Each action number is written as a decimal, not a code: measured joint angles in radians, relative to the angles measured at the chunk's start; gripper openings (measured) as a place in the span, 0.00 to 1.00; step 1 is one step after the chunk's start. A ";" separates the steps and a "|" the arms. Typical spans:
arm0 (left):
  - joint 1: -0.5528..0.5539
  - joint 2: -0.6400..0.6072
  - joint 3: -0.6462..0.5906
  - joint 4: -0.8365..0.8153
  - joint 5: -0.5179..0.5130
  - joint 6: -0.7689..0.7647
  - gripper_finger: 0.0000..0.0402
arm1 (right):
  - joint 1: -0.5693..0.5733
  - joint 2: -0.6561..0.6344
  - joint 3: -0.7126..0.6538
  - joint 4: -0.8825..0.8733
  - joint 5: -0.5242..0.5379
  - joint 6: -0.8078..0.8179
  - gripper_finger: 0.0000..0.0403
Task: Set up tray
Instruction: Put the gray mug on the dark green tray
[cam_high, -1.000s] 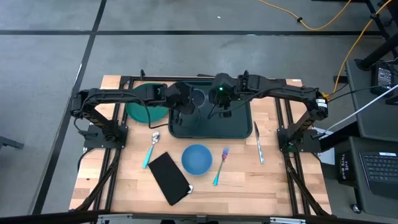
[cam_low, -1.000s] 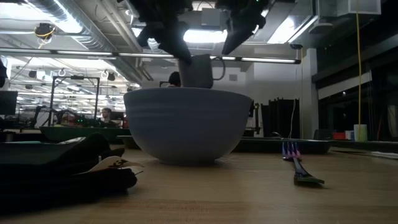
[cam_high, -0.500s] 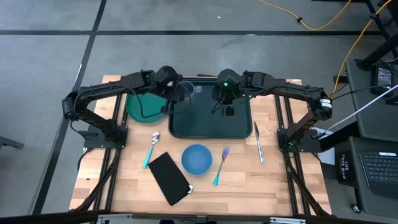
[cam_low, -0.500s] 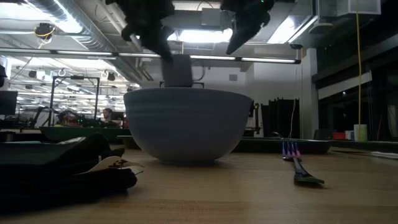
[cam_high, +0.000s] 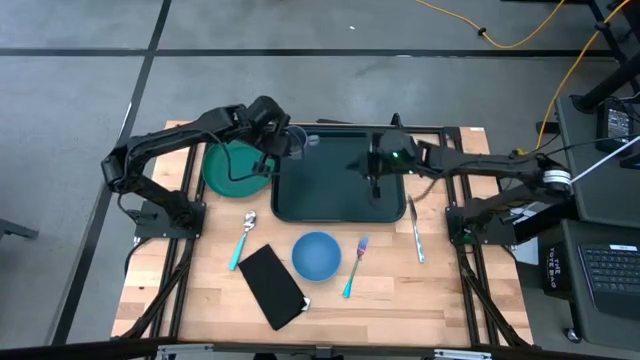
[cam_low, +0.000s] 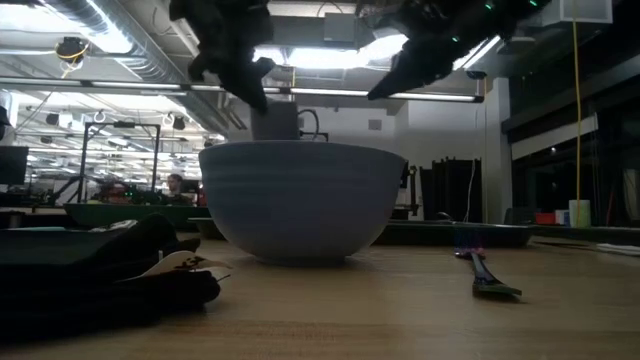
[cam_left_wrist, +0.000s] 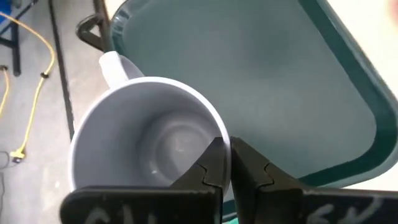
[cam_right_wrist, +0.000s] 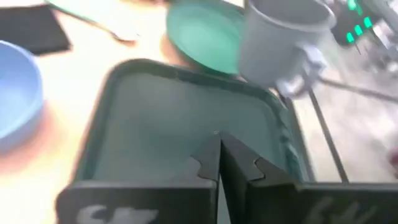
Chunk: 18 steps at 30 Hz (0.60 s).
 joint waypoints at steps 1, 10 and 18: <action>0.000 0.008 0.000 -0.002 0.000 0.008 0.00 | 0.001 -0.013 -0.043 0.050 -0.017 0.006 0.03; 0.023 0.154 -0.001 0.035 -0.026 0.082 0.00 | -0.001 -0.032 -0.314 0.397 -0.081 0.121 0.02; 0.108 0.275 0.040 0.087 0.047 0.103 0.00 | -0.001 -0.032 -0.395 0.511 -0.079 0.177 0.01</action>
